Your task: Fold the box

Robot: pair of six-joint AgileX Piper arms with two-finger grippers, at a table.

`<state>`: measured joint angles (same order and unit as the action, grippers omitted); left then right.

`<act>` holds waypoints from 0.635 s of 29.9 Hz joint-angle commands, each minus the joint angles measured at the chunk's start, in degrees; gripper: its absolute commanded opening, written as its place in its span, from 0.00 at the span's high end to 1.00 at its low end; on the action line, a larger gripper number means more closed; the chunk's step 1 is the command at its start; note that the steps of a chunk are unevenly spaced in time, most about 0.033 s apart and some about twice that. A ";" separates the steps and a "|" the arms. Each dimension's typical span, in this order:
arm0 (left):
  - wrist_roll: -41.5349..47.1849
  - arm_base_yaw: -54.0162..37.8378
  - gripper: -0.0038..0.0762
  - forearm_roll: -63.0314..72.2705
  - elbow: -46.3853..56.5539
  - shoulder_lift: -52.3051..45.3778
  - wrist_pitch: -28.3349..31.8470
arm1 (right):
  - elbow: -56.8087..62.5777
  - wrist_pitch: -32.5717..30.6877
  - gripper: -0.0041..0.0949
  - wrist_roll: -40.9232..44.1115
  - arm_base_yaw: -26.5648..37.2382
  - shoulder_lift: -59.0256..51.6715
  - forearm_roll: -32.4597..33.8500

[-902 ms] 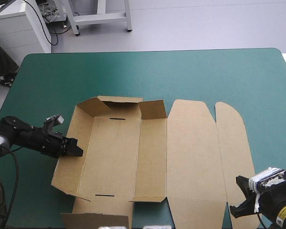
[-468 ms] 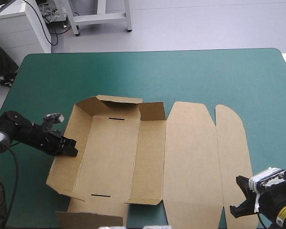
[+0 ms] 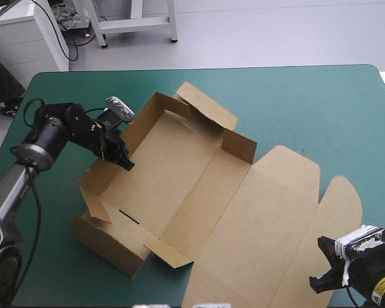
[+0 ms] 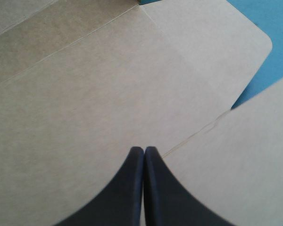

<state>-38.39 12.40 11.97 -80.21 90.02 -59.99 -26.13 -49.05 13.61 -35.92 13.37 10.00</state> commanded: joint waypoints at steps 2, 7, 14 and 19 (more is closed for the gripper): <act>1.80 9.19 0.96 -12.91 -7.91 0.48 5.02 | -1.44 4.02 0.98 -0.51 0.25 0.48 1.16; 3.27 18.90 0.96 -27.42 -10.65 2.97 13.13 | -1.44 4.02 0.98 -0.51 0.25 0.48 1.16; 7.35 27.74 0.96 -43.92 -10.65 4.16 21.39 | -1.44 4.02 0.98 -0.51 0.25 0.48 1.16; 7.10 31.13 0.96 -50.28 -10.44 4.16 20.39 | -1.44 4.02 0.98 -0.51 0.25 0.48 1.16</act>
<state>-31.17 41.98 -31.69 -88.89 96.85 -42.40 -26.13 -49.05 13.61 -35.92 13.37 10.00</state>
